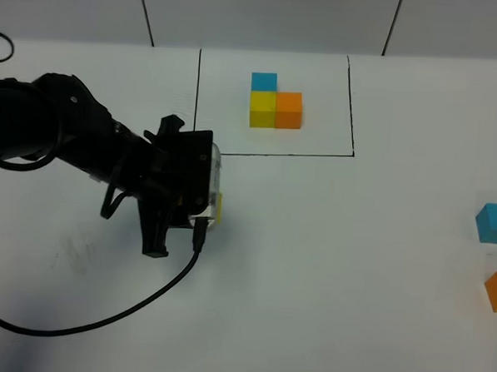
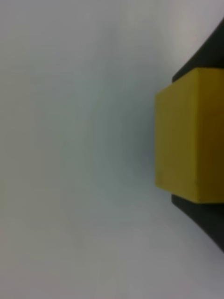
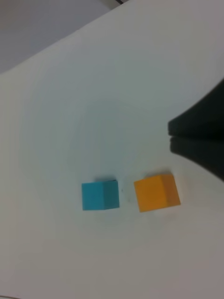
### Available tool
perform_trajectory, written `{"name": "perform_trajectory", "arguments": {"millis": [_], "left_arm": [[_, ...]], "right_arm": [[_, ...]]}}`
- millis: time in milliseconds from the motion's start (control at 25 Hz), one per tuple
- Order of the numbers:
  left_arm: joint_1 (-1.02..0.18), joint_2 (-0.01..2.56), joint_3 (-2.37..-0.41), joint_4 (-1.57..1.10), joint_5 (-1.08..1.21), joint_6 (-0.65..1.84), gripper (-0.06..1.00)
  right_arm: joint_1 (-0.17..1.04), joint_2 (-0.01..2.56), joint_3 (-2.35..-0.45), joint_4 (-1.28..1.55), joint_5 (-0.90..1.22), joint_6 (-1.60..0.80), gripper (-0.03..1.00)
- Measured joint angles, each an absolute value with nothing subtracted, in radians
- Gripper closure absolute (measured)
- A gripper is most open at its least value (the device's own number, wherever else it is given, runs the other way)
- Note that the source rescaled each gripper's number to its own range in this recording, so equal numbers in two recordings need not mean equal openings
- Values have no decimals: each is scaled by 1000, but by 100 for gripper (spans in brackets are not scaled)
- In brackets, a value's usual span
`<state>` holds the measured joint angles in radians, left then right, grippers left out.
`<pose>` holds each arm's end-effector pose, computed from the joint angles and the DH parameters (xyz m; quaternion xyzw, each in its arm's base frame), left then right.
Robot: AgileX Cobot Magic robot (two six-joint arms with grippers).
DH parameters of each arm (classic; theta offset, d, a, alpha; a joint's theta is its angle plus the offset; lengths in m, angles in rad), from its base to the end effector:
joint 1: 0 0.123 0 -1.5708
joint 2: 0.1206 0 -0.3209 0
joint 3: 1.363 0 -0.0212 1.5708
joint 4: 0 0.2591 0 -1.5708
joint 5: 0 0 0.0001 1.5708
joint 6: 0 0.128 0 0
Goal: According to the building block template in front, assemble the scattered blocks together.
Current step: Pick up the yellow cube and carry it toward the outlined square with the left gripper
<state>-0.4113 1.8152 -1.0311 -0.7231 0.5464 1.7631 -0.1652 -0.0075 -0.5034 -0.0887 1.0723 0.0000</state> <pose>0.3294 -0.1918 0.1643 0.6923 0.6665 -0.0845 0.2632 -0.0047 -0.0093 0.2645 0.0725 0.8495 -0.0871 0.5153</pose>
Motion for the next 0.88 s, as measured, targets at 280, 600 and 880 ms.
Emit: {"name": "perform_trajectory", "arguments": {"millis": [280,600,880], "left_arm": [[-419,1948,-1138,-716,597,1718,44],[-419,1997,-1155,-664,572,1713,44],[-418,1997,-1156,-663,543,1712,44]], "right_arm": [[-165,-8,-503,-89,1072,0,97],[-165,-8,-503,-89,1072,0,97],[-165,-8,-503,-89,1072,0,97]]}}
